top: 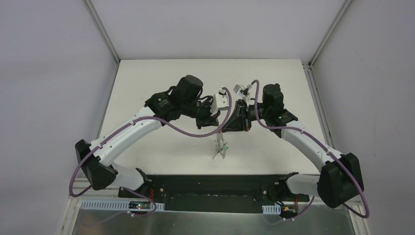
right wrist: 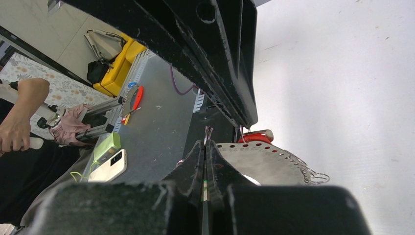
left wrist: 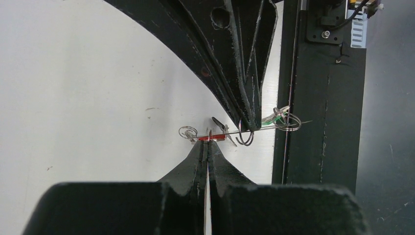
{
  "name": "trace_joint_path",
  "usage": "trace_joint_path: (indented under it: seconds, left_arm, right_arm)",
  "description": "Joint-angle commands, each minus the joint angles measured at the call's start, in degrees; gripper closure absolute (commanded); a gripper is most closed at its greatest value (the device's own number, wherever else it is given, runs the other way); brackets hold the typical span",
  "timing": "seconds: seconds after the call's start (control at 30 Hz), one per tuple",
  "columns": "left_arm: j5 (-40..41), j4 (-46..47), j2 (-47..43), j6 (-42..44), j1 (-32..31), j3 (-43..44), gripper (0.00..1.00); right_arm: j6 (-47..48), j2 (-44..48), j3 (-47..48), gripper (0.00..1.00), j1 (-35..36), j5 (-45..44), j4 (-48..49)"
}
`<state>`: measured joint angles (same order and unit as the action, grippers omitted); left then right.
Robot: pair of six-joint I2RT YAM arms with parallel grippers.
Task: Put the keys on the keyring
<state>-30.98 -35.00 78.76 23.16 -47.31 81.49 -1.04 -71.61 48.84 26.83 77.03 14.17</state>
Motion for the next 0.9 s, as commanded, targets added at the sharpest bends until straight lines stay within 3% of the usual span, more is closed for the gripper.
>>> trace_joint_path:
  seconds: [0.0,0.87]
  left_arm:
    - [-1.8,-0.7,-0.4,2.1,-0.8,2.6,1.0]
    - [-4.8,-2.7,-2.9,4.5,-0.9,1.7,1.0]
  right_arm:
    - [-0.8,0.0,-0.1,1.0,-0.1,2.0,3.7]
    - [-0.9,-2.1,0.6,1.0,-0.2,0.2,2.6]
